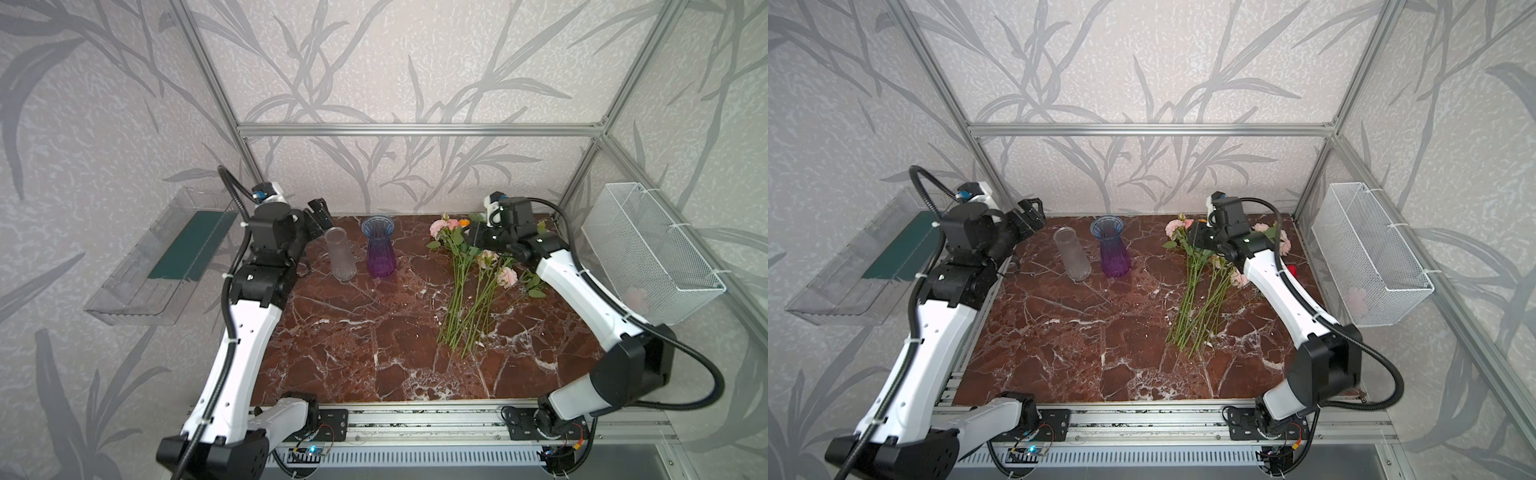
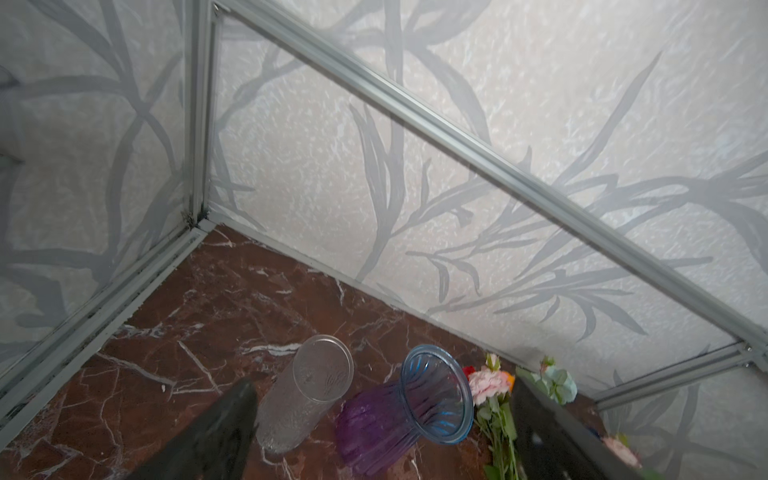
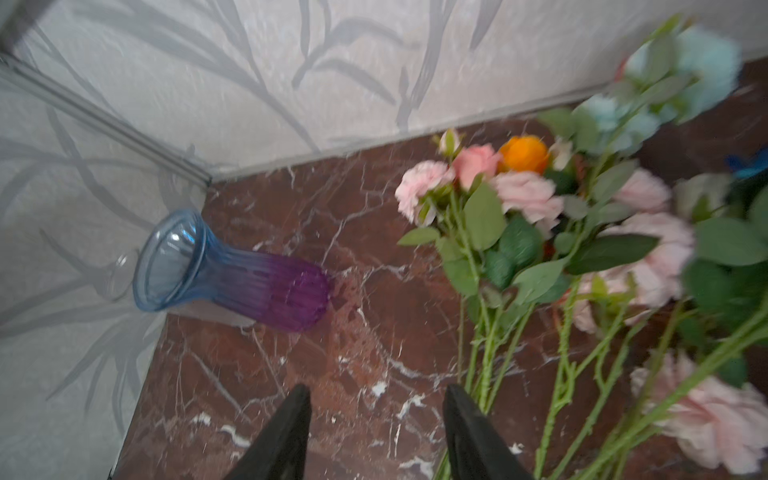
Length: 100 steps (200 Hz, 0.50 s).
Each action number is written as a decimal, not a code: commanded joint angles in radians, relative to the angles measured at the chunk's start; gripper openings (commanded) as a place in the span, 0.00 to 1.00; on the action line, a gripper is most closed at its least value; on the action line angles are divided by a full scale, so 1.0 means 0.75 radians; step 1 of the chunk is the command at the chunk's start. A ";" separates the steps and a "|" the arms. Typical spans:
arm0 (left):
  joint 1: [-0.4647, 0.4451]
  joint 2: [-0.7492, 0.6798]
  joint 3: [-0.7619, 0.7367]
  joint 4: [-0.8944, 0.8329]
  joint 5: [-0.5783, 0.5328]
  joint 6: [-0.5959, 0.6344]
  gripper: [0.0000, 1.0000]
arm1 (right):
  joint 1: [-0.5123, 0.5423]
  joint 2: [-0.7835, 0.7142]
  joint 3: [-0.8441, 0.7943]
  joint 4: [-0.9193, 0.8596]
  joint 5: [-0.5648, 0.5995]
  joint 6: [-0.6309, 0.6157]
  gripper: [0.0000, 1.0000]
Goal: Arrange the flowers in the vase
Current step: 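Raise both arms and reach the right gripper toward the purple vase rim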
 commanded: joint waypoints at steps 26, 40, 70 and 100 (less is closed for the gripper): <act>0.012 -0.002 -0.099 -0.048 0.222 -0.050 0.92 | 0.153 0.250 0.335 -0.097 -0.112 0.093 0.58; 0.012 -0.039 -0.154 -0.019 0.213 -0.040 0.92 | 0.176 0.324 0.410 -0.091 -0.133 0.132 0.58; 0.010 -0.088 -0.227 0.024 0.190 -0.052 0.92 | 0.230 0.474 0.570 -0.091 -0.145 0.189 0.59; 0.012 -0.084 -0.240 0.034 0.205 -0.053 0.92 | 0.264 0.605 0.735 -0.111 -0.141 0.194 0.59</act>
